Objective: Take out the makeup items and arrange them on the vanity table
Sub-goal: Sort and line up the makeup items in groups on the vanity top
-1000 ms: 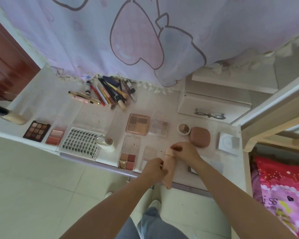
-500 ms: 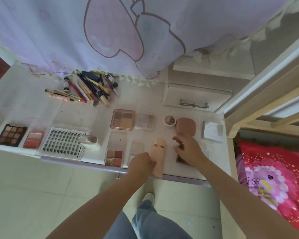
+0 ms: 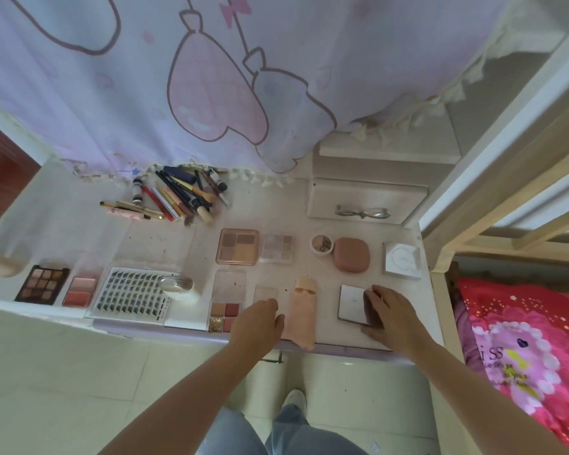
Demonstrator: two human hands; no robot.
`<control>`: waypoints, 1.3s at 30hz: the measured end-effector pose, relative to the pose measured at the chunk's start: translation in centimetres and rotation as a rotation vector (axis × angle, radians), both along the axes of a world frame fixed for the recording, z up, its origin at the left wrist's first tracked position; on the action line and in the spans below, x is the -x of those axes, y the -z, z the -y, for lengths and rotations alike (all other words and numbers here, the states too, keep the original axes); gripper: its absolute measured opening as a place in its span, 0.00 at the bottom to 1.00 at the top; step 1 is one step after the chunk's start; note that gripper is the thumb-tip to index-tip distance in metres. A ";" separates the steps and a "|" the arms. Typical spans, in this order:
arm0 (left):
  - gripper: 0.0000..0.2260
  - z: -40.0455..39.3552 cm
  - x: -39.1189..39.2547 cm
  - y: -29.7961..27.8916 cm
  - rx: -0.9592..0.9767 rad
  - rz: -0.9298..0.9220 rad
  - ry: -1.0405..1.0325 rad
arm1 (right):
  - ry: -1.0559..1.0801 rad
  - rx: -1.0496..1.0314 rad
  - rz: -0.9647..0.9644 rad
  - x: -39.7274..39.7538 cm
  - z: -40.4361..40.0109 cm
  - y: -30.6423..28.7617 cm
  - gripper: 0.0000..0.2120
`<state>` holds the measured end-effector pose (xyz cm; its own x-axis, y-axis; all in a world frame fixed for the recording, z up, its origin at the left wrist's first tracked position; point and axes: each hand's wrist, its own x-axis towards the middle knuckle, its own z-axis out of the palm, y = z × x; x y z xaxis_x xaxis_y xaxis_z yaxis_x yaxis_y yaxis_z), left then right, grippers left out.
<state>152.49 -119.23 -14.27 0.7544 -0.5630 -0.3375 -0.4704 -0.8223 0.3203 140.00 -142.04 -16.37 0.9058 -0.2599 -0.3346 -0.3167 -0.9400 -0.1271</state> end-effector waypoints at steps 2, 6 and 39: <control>0.14 -0.1 -0.1 -0.4 0.024 -0.012 0.006 | 0.004 -0.004 0.038 -0.2 -0.1 -0.2 0.37; 0.17 0.5 -0.4 -1.7 0.097 -0.127 0.040 | 0.109 -0.245 0.128 -0.3 -0.9 -2.1 0.35; 0.42 -0.3 1.2 -5.9 0.565 -0.870 0.102 | 0.056 -0.548 0.199 0.8 -6.8 -12.8 0.27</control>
<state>151.30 -118.97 -8.37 0.3170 -0.8554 -0.4097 0.0485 -0.4168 0.9077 139.19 -135.26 -3.54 0.9548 -0.1465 -0.2587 -0.2846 -0.7025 -0.6524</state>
